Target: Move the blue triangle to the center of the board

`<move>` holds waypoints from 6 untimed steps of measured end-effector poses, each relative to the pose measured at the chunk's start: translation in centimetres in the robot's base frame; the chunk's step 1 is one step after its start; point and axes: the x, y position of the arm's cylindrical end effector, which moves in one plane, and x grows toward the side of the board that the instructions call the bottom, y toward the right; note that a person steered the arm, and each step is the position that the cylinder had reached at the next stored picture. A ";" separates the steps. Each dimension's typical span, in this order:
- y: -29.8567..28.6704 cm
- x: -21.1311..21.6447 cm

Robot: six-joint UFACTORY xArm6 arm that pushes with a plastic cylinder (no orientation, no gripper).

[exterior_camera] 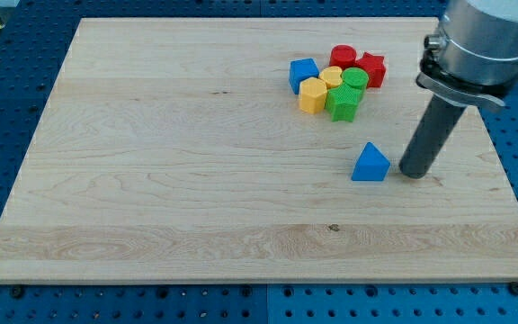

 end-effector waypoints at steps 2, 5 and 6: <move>-9.6 0.3; -14.3 3.8; -16.7 3.0</move>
